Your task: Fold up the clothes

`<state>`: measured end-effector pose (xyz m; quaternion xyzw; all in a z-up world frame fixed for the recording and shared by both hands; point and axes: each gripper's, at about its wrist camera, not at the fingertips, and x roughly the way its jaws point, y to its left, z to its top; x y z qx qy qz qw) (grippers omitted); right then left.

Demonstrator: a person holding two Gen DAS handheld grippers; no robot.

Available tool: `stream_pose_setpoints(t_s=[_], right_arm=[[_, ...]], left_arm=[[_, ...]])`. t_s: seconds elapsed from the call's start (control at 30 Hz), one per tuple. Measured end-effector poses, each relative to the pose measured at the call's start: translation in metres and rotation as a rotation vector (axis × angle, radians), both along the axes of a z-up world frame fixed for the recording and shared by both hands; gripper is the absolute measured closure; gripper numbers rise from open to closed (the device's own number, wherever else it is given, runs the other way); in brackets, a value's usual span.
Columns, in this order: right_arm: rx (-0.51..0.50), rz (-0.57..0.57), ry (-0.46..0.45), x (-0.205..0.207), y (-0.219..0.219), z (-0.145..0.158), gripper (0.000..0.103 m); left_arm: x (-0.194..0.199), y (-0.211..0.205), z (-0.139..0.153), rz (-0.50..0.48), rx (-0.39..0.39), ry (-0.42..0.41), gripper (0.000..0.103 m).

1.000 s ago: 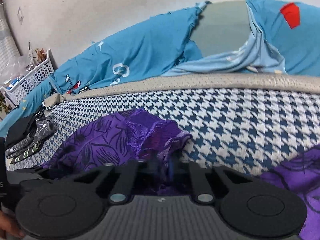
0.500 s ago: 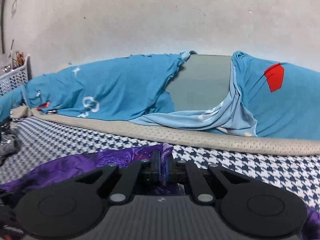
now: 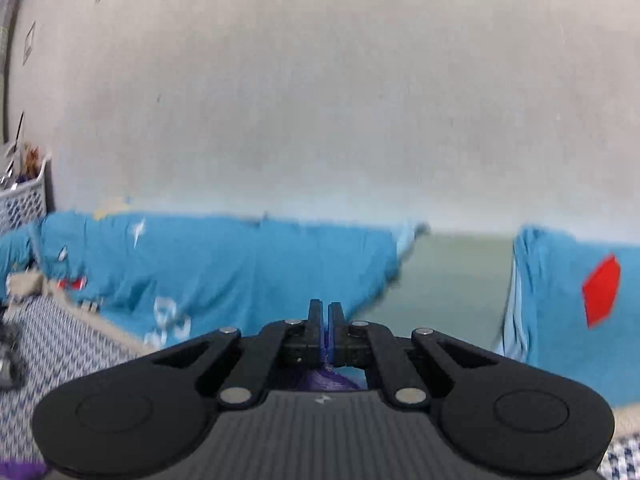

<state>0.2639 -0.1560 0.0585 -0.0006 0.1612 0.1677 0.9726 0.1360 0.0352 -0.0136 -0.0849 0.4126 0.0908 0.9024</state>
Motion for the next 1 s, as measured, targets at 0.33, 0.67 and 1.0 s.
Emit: stream_pose_setpoints(t_s=[0.33, 0.67, 1.0], right_arm=[[0.000, -0.058, 0.115, 0.012, -0.038, -0.025, 0.098], [-0.013, -0.166, 0.219, -0.054, -0.150, -0.047, 0.077], [0.031, -0.213, 0.306, -0.085, -0.192, -0.069, 0.066]], left_arm=[[0.017, 0.009, -0.013, 0.060, 0.043, 0.046, 0.000], [0.020, 0.007, -0.016, 0.085, 0.080, 0.035, 0.000], [0.020, 0.006, -0.018, 0.082, 0.092, 0.034, 0.000]])
